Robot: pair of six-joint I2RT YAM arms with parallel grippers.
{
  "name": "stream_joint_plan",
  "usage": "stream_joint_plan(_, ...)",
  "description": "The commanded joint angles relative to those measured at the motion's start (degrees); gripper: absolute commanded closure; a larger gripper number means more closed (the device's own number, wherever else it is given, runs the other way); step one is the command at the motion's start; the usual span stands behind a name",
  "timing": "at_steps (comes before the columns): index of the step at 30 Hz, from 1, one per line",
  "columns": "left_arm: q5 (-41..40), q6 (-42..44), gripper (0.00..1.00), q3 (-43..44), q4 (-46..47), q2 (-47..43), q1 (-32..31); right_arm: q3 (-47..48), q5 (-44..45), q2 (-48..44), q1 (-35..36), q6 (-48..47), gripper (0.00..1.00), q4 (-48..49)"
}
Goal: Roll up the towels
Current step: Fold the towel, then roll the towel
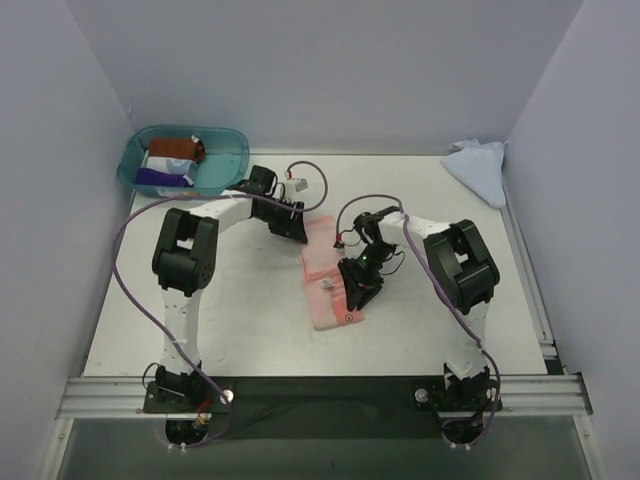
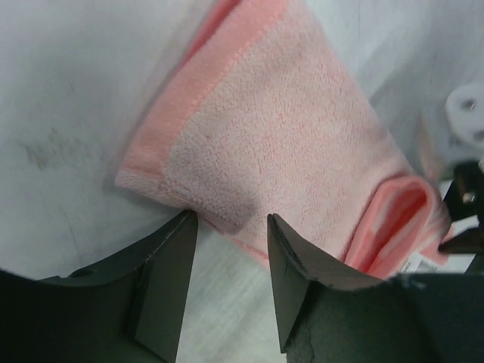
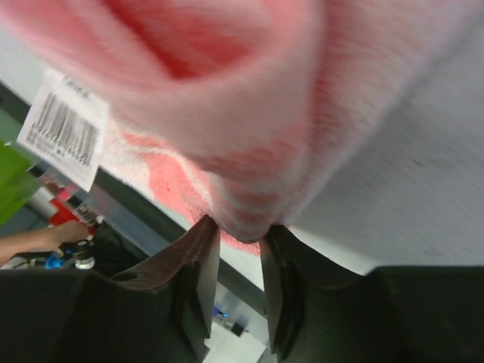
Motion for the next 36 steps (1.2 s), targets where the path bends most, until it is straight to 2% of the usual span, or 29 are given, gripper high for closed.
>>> stream_joint_plan(1,2.74,-0.73,0.46,5.98,2.89,4.59,1.14,2.22,-9.03,0.58,-0.52,3.80,0.69,-0.48)
stream_joint_plan(4,6.09,-0.64,0.36,6.96,4.47,3.03,2.37,1.61,-12.38,-3.80,-4.21,4.50,0.57,-0.47)
stream_joint_plan(5,6.79,-0.73,0.31,6.09,5.18,-0.03,2.89,1.17,-12.38,-5.03,-7.18,4.42,0.54,-0.39)
stream_joint_plan(8,7.85,0.14,0.23,0.56,7.99,-6.28,3.86,0.99,-11.16,-9.96,-11.50,3.54,0.54,-0.30)
stream_joint_plan(9,8.11,1.98,0.22,-1.11,8.69,-11.17,4.39,1.25,-9.59,-11.27,-13.08,3.37,0.55,0.31)
stream_joint_plan(13,5.92,9.45,0.19,-15.66,10.19,-25.34,4.22,4.23,-7.46,-14.89,-12.40,4.41,0.59,2.33)
stream_joint_plan(14,3.92,11.12,0.18,-18.67,10.54,-31.20,3.78,5.29,-7.46,-14.54,-11.78,4.68,0.59,2.51)
stream_joint_plan(17,-1.26,18.24,0.17,-28.24,10.72,-41.23,0.54,8.54,-5.98,-12.09,-7.31,5.12,0.61,2.60)
stream_joint_plan(21,-8.13,26.58,0.16,-36.34,8.44,-48.91,-5.79,10.83,-1.23,-8.31,-2.11,5.56,0.61,3.74)
stream_joint_plan(25,-15.07,32.31,0.17,-44.27,10.54,-54.10,-15.45,11.19,-1.75,-3.92,-0.88,6.79,0.65,6.20)
stream_joint_plan(26,-19.18,33.36,0.17,-45.76,11.33,-55.07,-20.52,10.66,-2.71,-3.12,-0.53,6.88,0.67,6.73)
stream_joint_plan(28,-24.55,36.09,0.18,-48.93,13.96,-55.25,-25.91,9.70,-3.77,-0.93,-0.44,7.23,0.70,7.17)
stream_joint_plan(29,-29.71,37.57,0.18,-49.72,15.11,-54.47,-31.76,8.47,-4.64,-0.22,-0.35,7.41,0.71,7.78)
stream_joint_plan(31,-35.01,38.55,0.18,-51.13,18.36,-53.33,-36.28,7.32,-4.30,1.71,-0.44,7.50,0.73,8.49)
stream_joint_plan(36,-40.13,42.86,0.18,-51.49,23.90,-48.67,-44.73,5.74,-4.21,5.58,-2.02,9.07,0.78,9.98)
